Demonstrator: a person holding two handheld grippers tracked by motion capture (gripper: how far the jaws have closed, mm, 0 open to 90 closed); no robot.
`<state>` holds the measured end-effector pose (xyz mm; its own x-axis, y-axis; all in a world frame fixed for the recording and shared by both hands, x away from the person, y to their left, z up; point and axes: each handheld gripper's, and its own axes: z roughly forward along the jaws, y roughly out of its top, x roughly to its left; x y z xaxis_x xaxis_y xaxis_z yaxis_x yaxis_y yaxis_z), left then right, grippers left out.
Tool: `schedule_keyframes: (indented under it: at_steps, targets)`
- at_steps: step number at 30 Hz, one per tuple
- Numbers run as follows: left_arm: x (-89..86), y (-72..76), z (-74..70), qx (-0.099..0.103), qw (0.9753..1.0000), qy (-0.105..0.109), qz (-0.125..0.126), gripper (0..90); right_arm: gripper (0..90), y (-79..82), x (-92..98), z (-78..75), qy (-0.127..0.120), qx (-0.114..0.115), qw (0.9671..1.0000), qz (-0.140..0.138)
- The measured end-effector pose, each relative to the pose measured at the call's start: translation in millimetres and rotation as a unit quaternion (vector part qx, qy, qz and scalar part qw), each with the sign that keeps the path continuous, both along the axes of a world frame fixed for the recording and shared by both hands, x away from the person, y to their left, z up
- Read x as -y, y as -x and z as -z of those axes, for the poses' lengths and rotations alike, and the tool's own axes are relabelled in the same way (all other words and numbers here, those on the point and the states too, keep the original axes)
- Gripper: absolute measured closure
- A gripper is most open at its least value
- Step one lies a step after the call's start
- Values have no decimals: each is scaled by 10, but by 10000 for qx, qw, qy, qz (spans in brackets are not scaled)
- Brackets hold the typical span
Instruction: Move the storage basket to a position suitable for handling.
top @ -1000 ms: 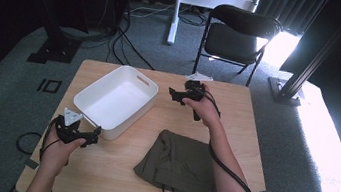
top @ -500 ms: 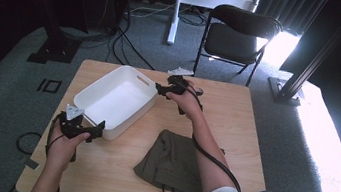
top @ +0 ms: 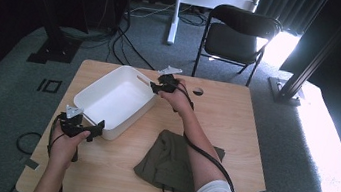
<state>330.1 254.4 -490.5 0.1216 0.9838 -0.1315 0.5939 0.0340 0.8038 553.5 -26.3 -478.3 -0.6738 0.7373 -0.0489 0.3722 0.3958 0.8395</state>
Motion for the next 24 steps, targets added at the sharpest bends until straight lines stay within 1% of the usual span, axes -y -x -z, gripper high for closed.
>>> schedule_keyframes:
  at_steps: [1,2,3,4,5,7,9,10,15,18,23,24]
  targets:
    - [2,-7,4,0,10000,-12,-23,12,602,3,-6,0,15,-17,10000,20]
    - [2,-7,4,0,10000,-12,-23,12,602,3,-6,0,15,-17,10000,20]
    - [2,-7,4,0,10000,-12,-23,12,602,6,-19,3,83,-33,10000,-15]
    - [19,-24,13,-21,10000,-18,-40,12,690,7,-40,19,287,-84,9995,-31]
    - [21,-28,14,-19,10000,-45,-31,12,716,12,-49,32,367,-103,9993,-34]
    - [24,-32,15,-39,10000,-38,-18,12,778,25,-54,43,298,-163,9994,-20]
    - [28,-34,14,-36,10000,-63,-21,12,809,47,-67,35,326,-123,9994,9]
    - [31,-36,18,-31,10000,-69,-44,12,816,60,-73,29,374,-105,9992,41]
    - [52,-57,38,-81,9999,-79,-106,12,820,112,-47,16,402,-176,9989,149]
    - [70,-69,45,-98,9998,-109,-130,12,820,151,-24,14,438,-164,9987,207]
    - [105,-74,55,-113,9998,-104,-131,13,818,195,23,21,368,-170,9989,249]
    - [128,-70,52,-122,9999,-45,-93,42,818,215,49,23,365,-169,9988,288]
